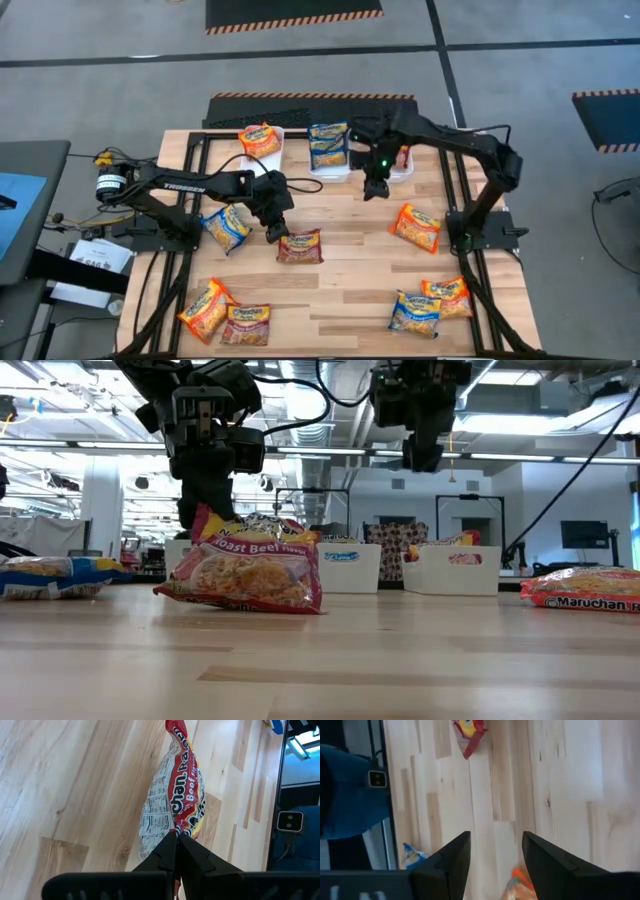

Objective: Sort Maruchan noodles
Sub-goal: Put the red noodle pack into the right white bin

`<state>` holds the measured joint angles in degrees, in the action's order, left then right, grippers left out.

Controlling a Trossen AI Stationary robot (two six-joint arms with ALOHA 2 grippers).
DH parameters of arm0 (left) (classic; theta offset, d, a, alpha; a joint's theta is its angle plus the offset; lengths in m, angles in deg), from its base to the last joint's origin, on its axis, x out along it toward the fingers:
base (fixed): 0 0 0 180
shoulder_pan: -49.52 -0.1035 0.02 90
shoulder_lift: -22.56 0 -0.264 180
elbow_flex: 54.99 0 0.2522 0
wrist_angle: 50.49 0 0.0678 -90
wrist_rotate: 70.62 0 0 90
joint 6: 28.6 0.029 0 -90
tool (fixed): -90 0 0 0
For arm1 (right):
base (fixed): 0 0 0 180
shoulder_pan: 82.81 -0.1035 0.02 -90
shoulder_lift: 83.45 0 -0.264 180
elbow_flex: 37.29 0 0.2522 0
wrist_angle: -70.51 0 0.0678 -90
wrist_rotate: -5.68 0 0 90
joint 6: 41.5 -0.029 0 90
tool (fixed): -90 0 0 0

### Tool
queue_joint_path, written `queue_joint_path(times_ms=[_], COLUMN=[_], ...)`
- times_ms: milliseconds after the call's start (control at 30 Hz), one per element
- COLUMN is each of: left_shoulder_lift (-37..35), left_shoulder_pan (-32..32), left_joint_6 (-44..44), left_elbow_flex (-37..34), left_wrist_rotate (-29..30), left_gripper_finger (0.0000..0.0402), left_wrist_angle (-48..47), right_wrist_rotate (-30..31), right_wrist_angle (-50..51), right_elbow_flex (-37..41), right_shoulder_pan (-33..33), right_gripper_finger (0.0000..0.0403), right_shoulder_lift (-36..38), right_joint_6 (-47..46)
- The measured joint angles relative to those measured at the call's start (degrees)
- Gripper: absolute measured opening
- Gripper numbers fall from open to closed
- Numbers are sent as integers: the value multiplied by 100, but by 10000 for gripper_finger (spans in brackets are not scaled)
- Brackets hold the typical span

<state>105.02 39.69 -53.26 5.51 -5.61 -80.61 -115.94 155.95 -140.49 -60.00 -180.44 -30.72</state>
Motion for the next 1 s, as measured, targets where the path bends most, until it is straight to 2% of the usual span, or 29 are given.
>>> queue_joint_path(times_ms=[233, 633, 767, 1000], left_shoulder_lift=[0, 0, 0, 0], left_shoulder_pan=[0, 0, 0, 0], left_joint_6=[1, 4, 62, 72], left_elbow_flex=[0, 0, 0, 0], left_wrist_rotate=[14, 11, -16, -26], left_gripper_finger=[0, 0, 0, 0], left_wrist_angle=[0, -2, 40, 71], right_wrist_rotate=[-5, 145, 578, 709], right_wrist_angle=[-2145, -4931, -5465, -6244], right_elbow_flex=[1145, 2366, 2578, 2940], right_shoulder_pan=[-349, -1022, -1116, -1195], right_gripper_finger=[201, 201, 201, 201], right_shoulder_lift=[336, 288, 288, 288], right_joint_6=[-644, -1871, -2113, -2475])
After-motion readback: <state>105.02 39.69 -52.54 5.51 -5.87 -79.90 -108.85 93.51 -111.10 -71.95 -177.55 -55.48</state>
